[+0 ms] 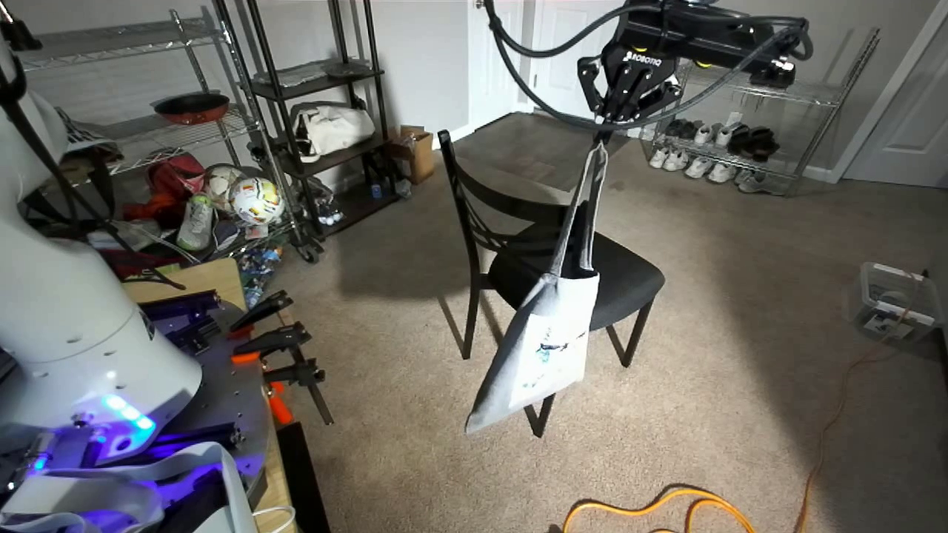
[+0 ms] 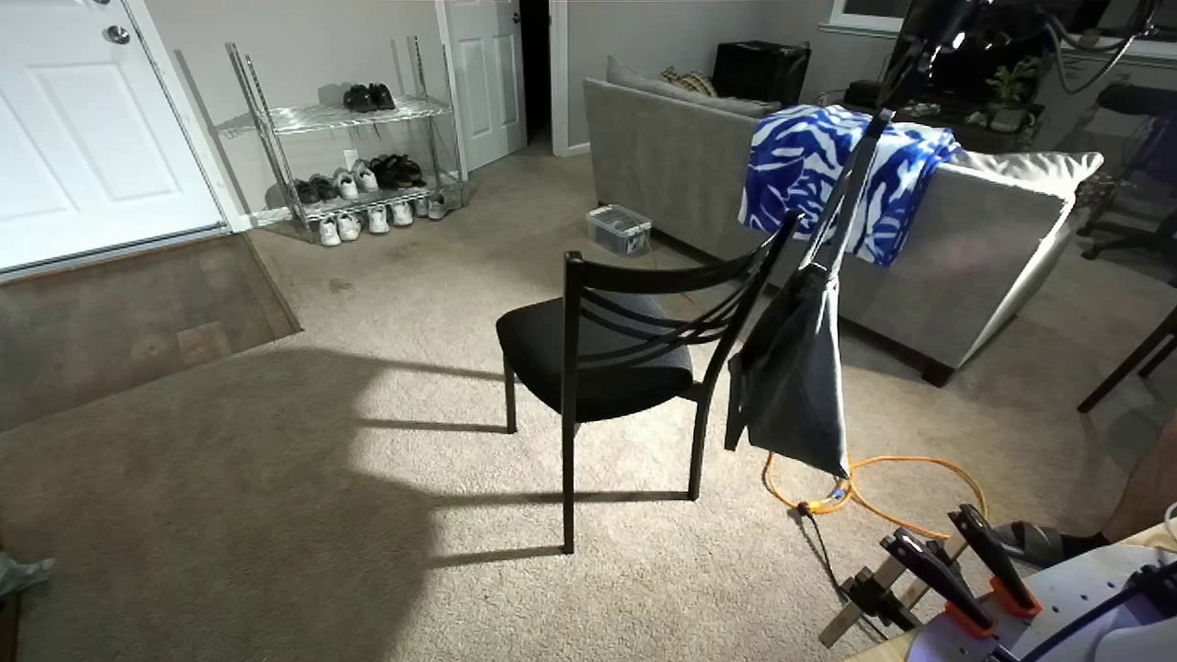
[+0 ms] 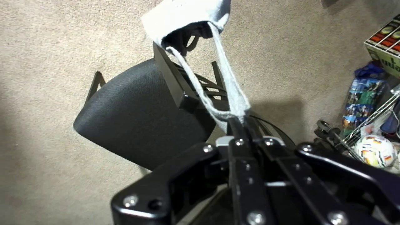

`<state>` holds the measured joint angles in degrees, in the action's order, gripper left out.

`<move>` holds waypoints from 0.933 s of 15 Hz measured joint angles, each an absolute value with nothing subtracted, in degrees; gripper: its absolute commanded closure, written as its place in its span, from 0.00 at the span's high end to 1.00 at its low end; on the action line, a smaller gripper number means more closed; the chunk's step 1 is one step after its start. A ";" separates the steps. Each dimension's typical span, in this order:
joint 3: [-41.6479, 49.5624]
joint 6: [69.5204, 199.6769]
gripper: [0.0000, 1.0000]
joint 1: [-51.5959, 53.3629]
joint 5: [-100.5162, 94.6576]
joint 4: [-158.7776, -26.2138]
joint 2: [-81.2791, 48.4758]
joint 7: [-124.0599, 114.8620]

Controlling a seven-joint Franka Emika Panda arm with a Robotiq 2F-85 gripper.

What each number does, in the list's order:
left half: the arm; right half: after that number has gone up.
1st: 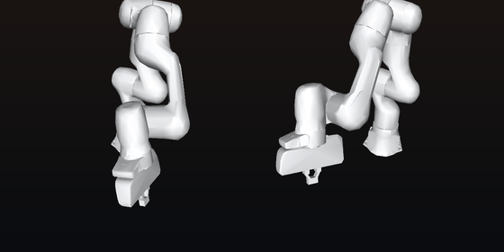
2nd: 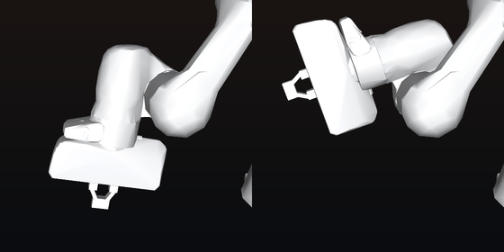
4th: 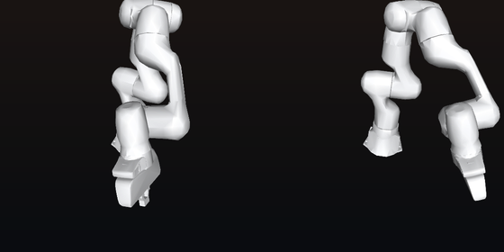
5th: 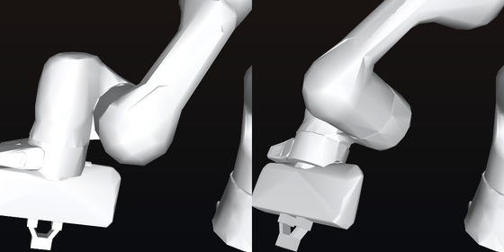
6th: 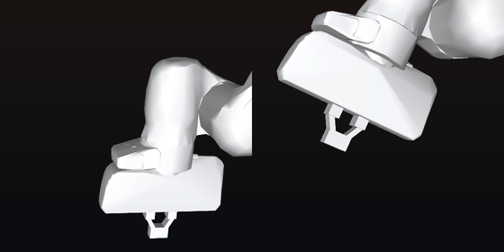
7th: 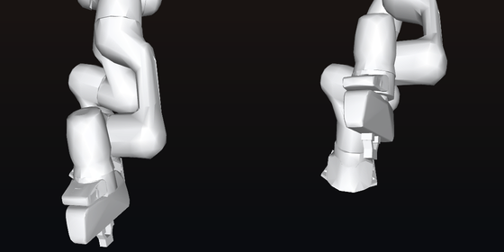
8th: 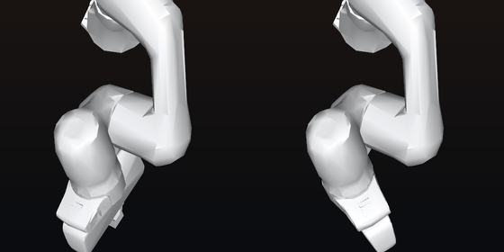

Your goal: Move the grey bag to the right side of the chair

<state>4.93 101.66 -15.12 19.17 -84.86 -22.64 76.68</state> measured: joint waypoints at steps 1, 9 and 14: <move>4.93 101.64 0.01 -15.35 19.71 -84.08 -22.81 76.65; 3.10 101.50 0.01 -15.10 20.25 -79.29 -25.20 73.99; -0.07 101.50 0.01 -11.94 19.73 -74.20 -29.71 71.19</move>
<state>-0.07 101.50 -11.94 19.73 -74.20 -29.71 71.19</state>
